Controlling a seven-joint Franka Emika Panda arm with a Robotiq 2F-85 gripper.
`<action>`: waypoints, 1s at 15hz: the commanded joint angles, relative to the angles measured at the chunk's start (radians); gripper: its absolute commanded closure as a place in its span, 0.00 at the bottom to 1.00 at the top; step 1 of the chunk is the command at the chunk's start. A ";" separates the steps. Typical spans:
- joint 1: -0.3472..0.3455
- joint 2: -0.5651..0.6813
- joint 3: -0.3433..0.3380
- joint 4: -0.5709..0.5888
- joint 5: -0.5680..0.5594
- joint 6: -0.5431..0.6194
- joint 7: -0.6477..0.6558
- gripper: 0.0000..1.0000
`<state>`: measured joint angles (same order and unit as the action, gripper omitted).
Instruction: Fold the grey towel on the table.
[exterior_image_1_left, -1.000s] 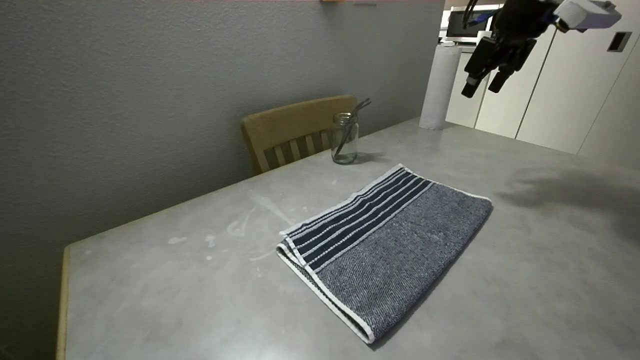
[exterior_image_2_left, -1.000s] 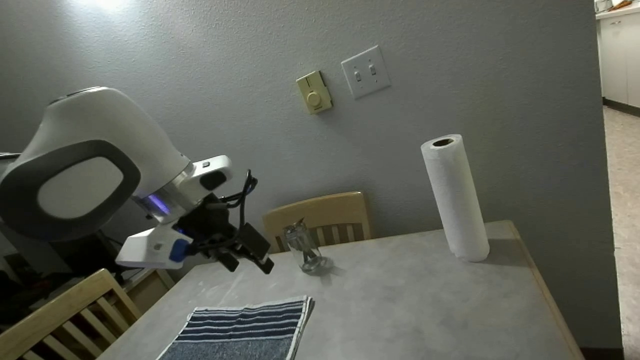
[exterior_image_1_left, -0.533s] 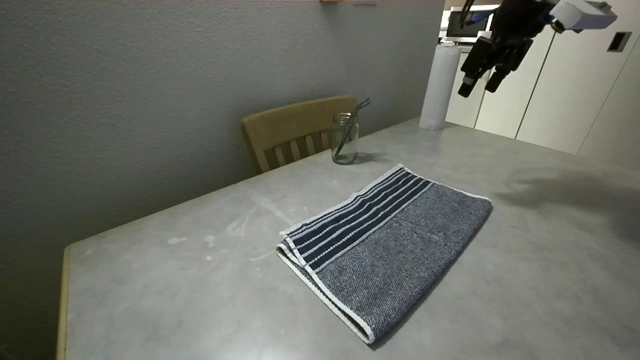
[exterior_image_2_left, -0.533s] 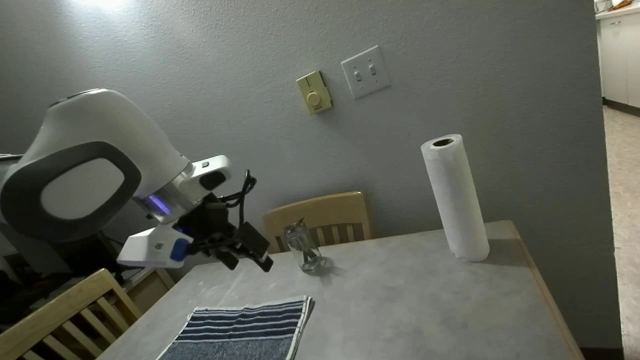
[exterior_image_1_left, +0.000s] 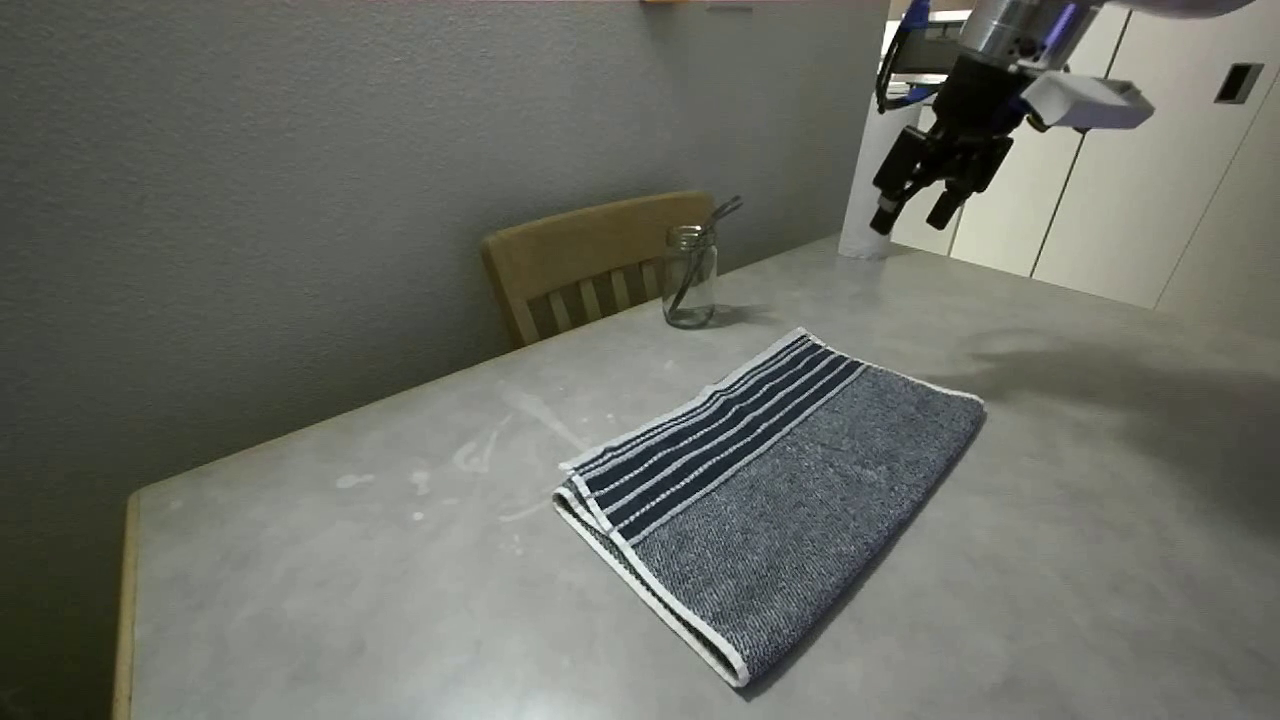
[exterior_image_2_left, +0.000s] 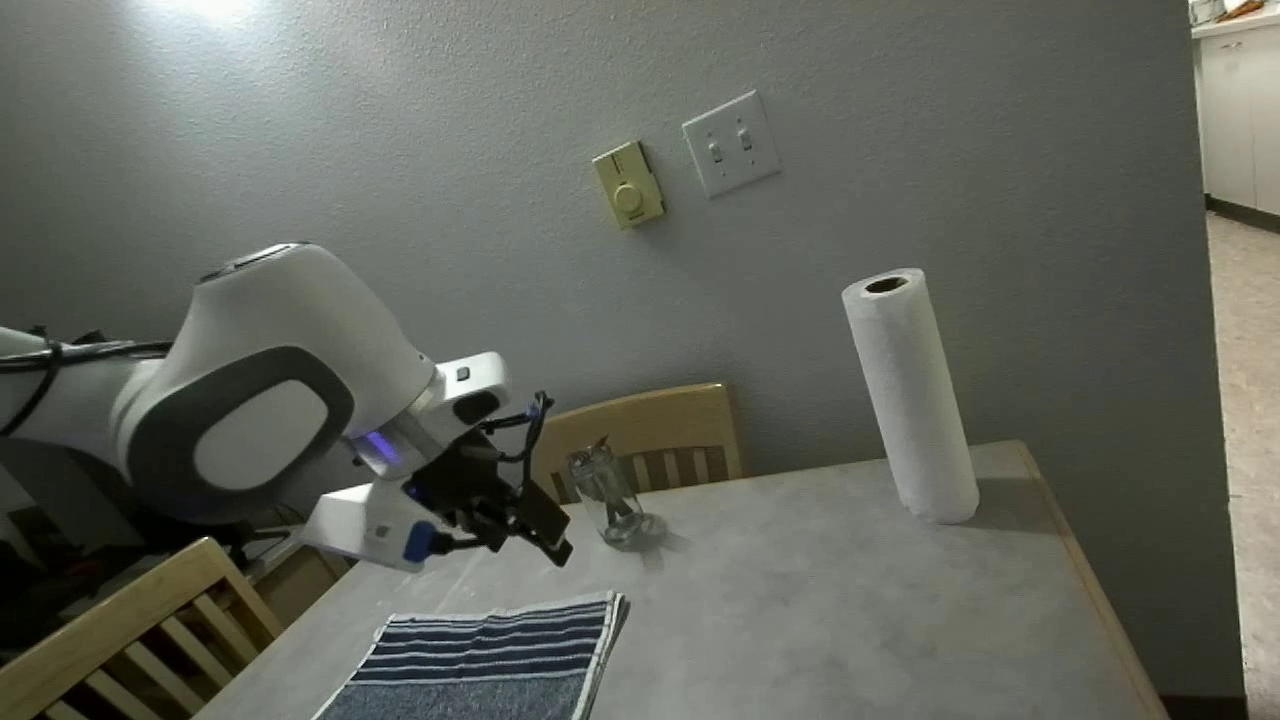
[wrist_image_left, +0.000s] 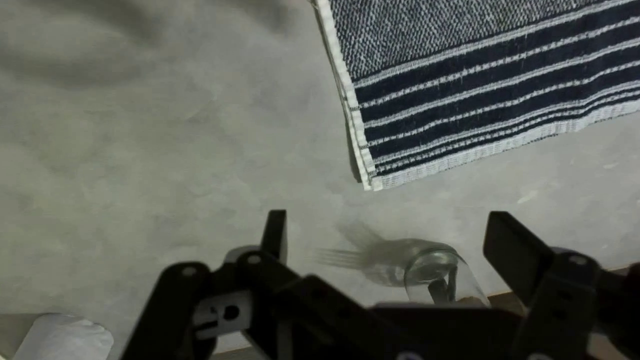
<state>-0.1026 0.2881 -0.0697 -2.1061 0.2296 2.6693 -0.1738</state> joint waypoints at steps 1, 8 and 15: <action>-0.054 0.109 0.051 0.092 0.037 -0.019 -0.039 0.00; -0.059 0.113 0.061 0.086 0.004 -0.008 -0.005 0.00; -0.059 0.112 0.062 0.088 0.005 -0.009 -0.005 0.00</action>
<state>-0.1509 0.4015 -0.0193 -2.0184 0.2456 2.6612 -0.1884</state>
